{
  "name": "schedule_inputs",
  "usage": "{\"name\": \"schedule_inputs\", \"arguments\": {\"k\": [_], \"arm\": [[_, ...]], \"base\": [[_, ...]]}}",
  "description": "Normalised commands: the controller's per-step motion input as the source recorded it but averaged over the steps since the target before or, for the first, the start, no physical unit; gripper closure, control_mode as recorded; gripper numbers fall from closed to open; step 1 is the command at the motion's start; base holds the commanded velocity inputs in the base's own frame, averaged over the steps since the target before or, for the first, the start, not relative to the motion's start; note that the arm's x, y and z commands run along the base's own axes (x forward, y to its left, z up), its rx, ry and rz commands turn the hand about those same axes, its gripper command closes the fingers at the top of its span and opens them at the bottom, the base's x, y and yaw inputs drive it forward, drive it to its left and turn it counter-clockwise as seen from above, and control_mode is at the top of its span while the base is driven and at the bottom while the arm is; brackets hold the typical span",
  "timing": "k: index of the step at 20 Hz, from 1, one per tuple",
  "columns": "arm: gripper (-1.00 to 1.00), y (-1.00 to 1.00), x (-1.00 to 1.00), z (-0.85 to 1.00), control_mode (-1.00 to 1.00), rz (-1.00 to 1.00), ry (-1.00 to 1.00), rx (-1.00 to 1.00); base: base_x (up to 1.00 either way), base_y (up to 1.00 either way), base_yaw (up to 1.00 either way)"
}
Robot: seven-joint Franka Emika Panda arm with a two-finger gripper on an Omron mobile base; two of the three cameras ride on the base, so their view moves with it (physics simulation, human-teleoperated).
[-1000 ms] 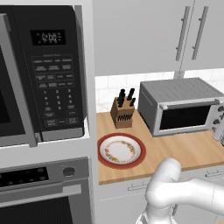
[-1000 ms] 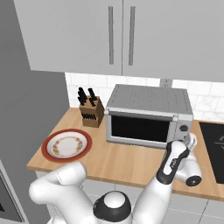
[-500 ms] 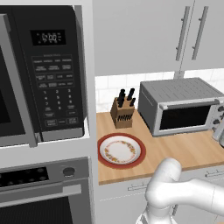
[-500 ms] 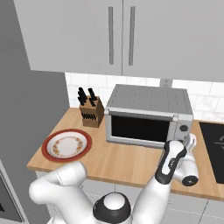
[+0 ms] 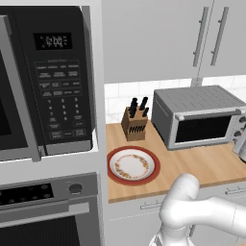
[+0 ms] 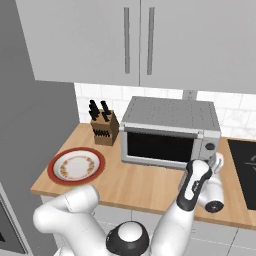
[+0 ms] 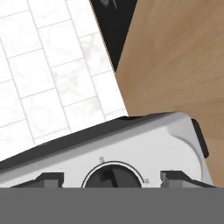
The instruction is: Pick up the kebab skewer and baguette bread, and place them inside the toaster oven. Close the toaster oven door and start by setting the timer.
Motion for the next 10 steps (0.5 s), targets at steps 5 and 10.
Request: {"name": "schedule_inputs", "arguments": {"k": [5,10], "arm": [[1.0,0.01,-0.02,-0.03,-1.0,0.0,-0.02,0.0],[1.0,0.0,0.0,0.0,-1.0,0.0,-0.01,0.0]], "base": [[0.0,0.0,0.0],[0.0,0.0,0.0]]}}
